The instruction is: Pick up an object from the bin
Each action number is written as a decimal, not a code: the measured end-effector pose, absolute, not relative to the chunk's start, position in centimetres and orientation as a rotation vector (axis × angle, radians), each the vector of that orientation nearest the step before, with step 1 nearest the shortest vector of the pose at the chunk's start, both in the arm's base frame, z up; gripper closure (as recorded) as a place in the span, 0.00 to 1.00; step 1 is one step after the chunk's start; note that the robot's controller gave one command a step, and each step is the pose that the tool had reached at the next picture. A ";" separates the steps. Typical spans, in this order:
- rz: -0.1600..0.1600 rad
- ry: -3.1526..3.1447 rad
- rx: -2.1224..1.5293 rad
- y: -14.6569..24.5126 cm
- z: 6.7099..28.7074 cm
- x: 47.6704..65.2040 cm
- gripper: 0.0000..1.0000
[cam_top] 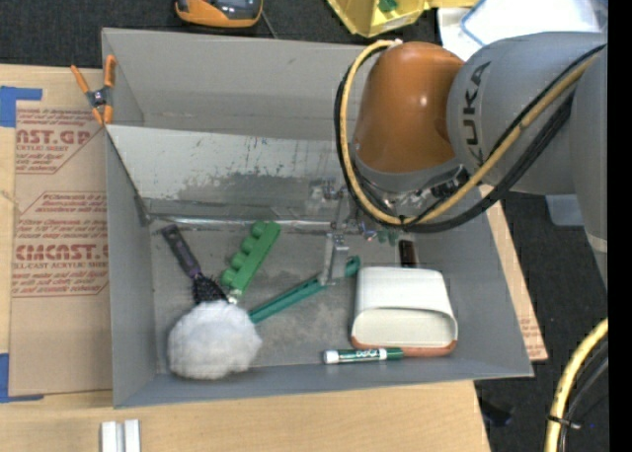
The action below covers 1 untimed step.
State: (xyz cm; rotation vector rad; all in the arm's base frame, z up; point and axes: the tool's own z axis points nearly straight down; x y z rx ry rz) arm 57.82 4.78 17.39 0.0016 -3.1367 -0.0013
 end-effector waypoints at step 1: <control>-0.002 -3.143 0.000 4.8 17.9 57.9 0.00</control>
Offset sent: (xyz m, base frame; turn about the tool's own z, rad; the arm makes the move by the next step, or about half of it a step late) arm 0.0086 0.0872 -0.1039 -0.3399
